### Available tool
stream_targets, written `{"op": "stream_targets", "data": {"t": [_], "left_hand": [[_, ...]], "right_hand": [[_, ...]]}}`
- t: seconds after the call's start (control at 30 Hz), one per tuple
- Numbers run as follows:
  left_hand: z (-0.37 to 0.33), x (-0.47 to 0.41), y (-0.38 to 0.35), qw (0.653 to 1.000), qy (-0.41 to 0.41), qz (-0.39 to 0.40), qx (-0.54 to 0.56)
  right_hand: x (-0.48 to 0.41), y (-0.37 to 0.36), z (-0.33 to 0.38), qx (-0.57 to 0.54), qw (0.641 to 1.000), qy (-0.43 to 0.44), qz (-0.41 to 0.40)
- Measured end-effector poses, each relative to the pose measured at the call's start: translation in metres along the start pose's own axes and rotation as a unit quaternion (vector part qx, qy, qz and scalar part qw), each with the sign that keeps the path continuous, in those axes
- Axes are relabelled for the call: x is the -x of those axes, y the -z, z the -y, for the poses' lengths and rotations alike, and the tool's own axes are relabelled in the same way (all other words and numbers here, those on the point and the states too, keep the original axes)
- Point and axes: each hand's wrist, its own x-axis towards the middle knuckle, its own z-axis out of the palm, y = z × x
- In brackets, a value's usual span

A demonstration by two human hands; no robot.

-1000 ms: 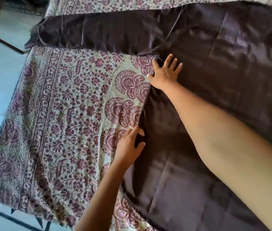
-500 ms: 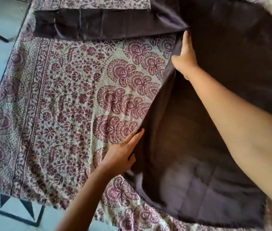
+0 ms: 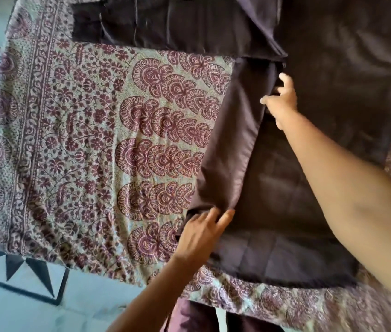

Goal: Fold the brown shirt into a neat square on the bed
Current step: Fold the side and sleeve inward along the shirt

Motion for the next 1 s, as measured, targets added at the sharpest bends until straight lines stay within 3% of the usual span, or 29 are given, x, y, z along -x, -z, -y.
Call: {"op": "stream_targets", "data": {"t": [0.17, 0.3, 0.5, 0.6, 0.67, 0.77, 0.87, 0.93, 1.0], "left_hand": [[0.023, 0.026, -0.010, 0.998, 0.060, 0.010, -0.031], [0.032, 0.041, -0.021, 0.997, 0.054, 0.012, -0.047], [0.036, 0.058, -0.017, 0.997, 0.014, -0.081, -0.004], [0.043, 0.072, -0.026, 1.000, 0.007, -0.011, -0.006], [0.043, 0.075, -0.029, 1.000, 0.005, 0.027, -0.011], [0.042, 0.076, -0.020, 0.998, 0.041, -0.017, 0.033], [0.049, 0.079, -0.017, 0.983, 0.156, -0.055, 0.082], [0.055, 0.080, -0.021, 0.973, 0.201, -0.040, 0.107], [0.055, 0.078, -0.023, 0.977, 0.182, -0.003, 0.108]], "right_hand": [[0.019, -0.013, -0.009, 0.048, 0.997, 0.020, -0.052], [0.049, -0.020, -0.032, 0.029, 0.998, 0.036, -0.034], [0.124, -0.025, -0.090, -0.038, 0.998, 0.052, -0.003], [0.164, -0.029, -0.117, -0.099, 0.994, 0.000, 0.043], [0.191, -0.034, -0.134, -0.075, 0.996, -0.023, 0.053], [0.221, -0.039, -0.146, 0.019, 0.995, -0.035, 0.087], [0.236, -0.047, -0.151, 0.072, 0.987, -0.060, 0.129], [0.240, -0.049, -0.151, 0.009, 0.982, -0.105, 0.154], [0.243, -0.045, -0.147, -0.071, 0.970, -0.156, 0.174]]}}
